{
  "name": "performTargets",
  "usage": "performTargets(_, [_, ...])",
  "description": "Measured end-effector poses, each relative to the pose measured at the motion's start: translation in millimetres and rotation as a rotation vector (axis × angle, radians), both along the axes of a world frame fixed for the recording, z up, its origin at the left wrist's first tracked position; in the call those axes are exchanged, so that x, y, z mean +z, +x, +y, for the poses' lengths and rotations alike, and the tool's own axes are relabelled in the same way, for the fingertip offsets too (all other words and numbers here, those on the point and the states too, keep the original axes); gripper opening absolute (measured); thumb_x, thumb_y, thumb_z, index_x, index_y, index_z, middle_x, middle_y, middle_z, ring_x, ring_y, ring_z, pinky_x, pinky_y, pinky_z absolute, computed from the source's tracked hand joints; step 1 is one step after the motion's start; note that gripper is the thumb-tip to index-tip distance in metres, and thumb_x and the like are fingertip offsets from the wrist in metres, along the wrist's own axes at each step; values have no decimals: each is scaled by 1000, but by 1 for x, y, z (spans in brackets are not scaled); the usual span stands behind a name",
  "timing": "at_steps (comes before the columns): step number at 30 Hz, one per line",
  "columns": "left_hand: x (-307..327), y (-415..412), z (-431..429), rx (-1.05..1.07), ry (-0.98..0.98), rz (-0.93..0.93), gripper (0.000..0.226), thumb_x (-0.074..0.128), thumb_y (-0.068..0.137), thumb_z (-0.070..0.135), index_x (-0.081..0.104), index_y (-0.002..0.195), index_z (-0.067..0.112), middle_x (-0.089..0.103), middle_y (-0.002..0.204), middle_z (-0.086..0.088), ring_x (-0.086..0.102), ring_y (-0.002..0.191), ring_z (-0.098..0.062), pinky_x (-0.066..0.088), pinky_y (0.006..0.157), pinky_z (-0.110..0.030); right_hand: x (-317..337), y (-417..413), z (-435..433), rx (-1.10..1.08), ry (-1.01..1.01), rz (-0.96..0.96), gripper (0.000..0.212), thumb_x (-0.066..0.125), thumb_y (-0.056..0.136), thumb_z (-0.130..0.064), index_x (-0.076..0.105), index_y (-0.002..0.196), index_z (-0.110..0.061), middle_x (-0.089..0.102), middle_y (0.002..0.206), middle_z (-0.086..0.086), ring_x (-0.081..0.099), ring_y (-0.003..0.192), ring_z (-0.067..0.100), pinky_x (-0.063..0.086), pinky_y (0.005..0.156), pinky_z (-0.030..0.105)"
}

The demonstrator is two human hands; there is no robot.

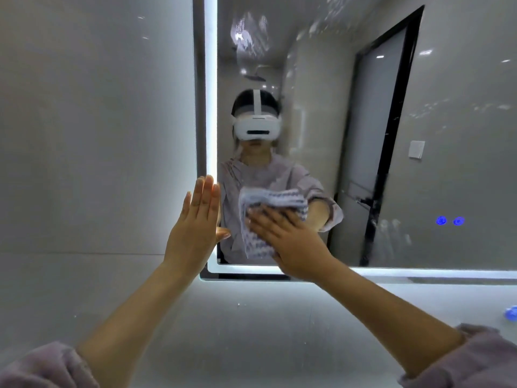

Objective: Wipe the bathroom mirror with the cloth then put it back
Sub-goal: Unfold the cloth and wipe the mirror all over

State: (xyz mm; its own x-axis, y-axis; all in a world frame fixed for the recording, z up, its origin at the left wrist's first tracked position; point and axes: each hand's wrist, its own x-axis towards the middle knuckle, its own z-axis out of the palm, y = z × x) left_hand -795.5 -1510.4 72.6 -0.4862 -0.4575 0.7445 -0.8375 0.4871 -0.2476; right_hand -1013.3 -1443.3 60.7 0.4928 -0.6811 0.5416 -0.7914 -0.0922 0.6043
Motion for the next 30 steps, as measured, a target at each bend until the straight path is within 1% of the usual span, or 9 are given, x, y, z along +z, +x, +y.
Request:
performTargets(4, [2, 1, 0, 2, -10, -14, 98, 66, 71, 47, 23, 142, -5, 24, 150, -25, 24, 137, -42, 27, 110, -48, 10, -12, 2, 7, 81, 72, 67, 39, 91, -38, 11, 150, -25, 7, 156, -2, -1, 145, 20, -13, 116, 44])
performTargets(7, [2, 3, -1, 12, -19, -37, 93, 55, 75, 51, 26, 142, -5, 26, 150, -25, 25, 137, -41, 29, 109, -48, 60, -9, -3, -12, -88, -88, 62, 32, 91, -36, 19, 150, -22, 17, 157, 2, 8, 145, 22, -6, 117, 40])
performTargets(12, [1, 4, -4, 45, -54, -60, 88, 43, 77, 54, 28, 142, -4, 27, 150, -23, 26, 137, -40, 27, 110, -47, 97, 6, -18, -31, -223, -264, 62, 33, 95, -36, 14, 151, -18, 10, 159, 2, 2, 147, 22, -3, 119, 41])
performTargets(18, [0, 4, -6, 61, -76, -60, 91, 44, 76, 57, 29, 142, -4, 27, 150, -23, 26, 138, -39, 28, 110, -46, 19, 10, -9, 6, 103, 80, 67, 37, 93, -40, 9, 151, -21, 9, 159, 1, -4, 146, 21, -12, 115, 45])
performTargets(21, [0, 4, -6, 70, -79, -66, 93, 48, 76, 58, 27, 142, -3, 26, 150, -23, 25, 138, -39, 31, 111, -46, 32, 5, -7, 41, 165, 124, 66, 43, 93, -38, 13, 150, -25, 9, 157, -3, -5, 144, 17, -16, 112, 43])
performTargets(23, [-1, 4, -6, 90, -78, -76, 94, 53, 76, 59, 26, 143, -1, 26, 151, -22, 25, 139, -37, 33, 110, -45, 65, 5, -10, 25, 75, 108, 65, 40, 92, -36, 12, 150, -26, 6, 156, -3, -4, 145, 19, -14, 114, 43])
performTargets(26, [0, 4, -5, 113, -82, -81, 94, 51, 77, 60, 23, 144, 1, 23, 152, -20, 23, 140, -35, 34, 110, -43, 116, 13, -16, -36, -123, -83, 61, 25, 93, -38, 10, 151, -24, 9, 159, 1, 0, 147, 21, -5, 119, 42])
performTargets(28, [0, 4, -4, 106, -86, -70, 94, 52, 76, 60, 25, 144, 2, 25, 151, -20, 24, 139, -35, 34, 110, -43, 125, 23, -20, -30, -173, -175, 60, 24, 94, -37, 11, 151, -21, 10, 159, 2, 1, 147, 22, -5, 119, 40])
performTargets(30, [0, 4, -5, 99, -92, -67, 95, 56, 75, 59, 27, 143, 0, 26, 151, -21, 26, 139, -36, 33, 110, -43, 107, 29, -23, -15, -143, -126, 62, 26, 94, -35, 11, 151, -20, 9, 159, 3, -3, 147, 23, -9, 118, 41])
